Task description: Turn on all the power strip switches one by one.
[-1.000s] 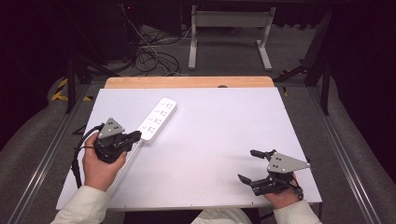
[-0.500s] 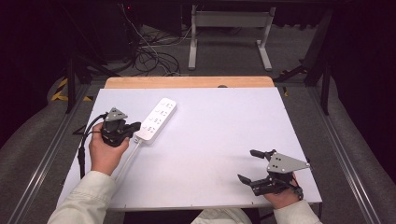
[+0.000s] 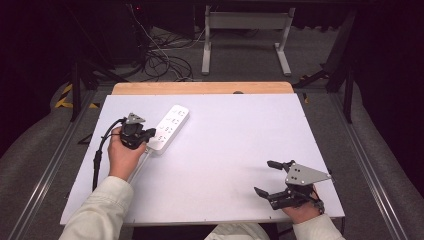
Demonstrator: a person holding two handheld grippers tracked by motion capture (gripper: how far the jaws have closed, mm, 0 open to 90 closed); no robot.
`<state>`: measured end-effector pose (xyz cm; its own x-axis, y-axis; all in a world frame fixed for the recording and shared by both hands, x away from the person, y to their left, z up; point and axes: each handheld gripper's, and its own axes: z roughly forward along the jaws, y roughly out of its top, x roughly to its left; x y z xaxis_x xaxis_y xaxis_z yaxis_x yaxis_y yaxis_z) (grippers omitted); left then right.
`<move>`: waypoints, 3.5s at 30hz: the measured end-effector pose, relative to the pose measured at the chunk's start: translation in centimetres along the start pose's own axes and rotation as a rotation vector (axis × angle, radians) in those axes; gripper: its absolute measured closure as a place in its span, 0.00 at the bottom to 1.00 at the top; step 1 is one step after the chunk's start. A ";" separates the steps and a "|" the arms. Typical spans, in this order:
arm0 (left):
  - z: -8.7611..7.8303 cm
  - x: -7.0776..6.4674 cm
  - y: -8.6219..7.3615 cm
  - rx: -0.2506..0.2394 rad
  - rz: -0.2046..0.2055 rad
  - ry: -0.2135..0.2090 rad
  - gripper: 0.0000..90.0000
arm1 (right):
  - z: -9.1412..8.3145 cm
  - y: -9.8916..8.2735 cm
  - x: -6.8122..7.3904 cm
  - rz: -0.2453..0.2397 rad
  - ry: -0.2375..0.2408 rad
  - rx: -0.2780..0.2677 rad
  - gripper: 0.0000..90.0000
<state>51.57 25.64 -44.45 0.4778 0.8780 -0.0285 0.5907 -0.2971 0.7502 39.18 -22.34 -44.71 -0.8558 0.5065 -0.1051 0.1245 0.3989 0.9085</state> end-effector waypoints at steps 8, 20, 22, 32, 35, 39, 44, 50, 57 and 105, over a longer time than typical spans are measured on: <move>1.3 0.6 -0.1 0.024 -0.019 0.022 1.00 | -0.1 0.0 0.0 0.001 0.003 -0.003 0.11; 1.9 0.6 -0.3 0.023 -0.016 0.038 1.00 | -0.1 0.0 0.0 0.000 0.005 -0.004 0.11; 1.9 0.6 -0.4 0.020 -0.010 0.044 1.00 | -0.1 0.0 0.0 -0.001 0.006 -0.004 0.11; 2.0 0.4 -0.7 0.003 -0.016 0.057 1.00 | -0.1 0.0 0.1 -0.001 0.008 -0.003 0.11; 2.0 0.3 -0.8 -0.001 -0.009 0.058 1.00 | -0.1 0.0 0.1 0.001 0.009 -0.003 0.11; 2.0 0.4 -1.0 -0.013 -0.017 0.052 1.00 | -0.1 0.0 0.1 -0.001 0.010 -0.002 0.11; 2.1 0.3 -1.0 -0.008 -0.011 0.066 1.00 | -0.1 0.0 0.1 -0.001 0.010 0.000 0.11; 1.9 0.4 -1.2 -0.001 -0.019 0.078 1.00 | 0.0 0.0 0.1 -0.002 0.010 0.000 0.11; 1.9 0.4 -1.3 -0.015 -0.026 0.075 1.00 | 0.0 0.0 0.1 -0.008 0.012 -0.001 0.11; 4.0 0.5 2.1 -0.014 -0.020 0.055 1.00 | 0.1 -0.2 -0.2 0.002 0.025 0.000 0.11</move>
<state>55.63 23.97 -45.52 0.4297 0.9029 -0.0073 0.5901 -0.2747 0.7591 39.41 -22.45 -44.89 -0.8678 0.4881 -0.0927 0.1267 0.3978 0.9087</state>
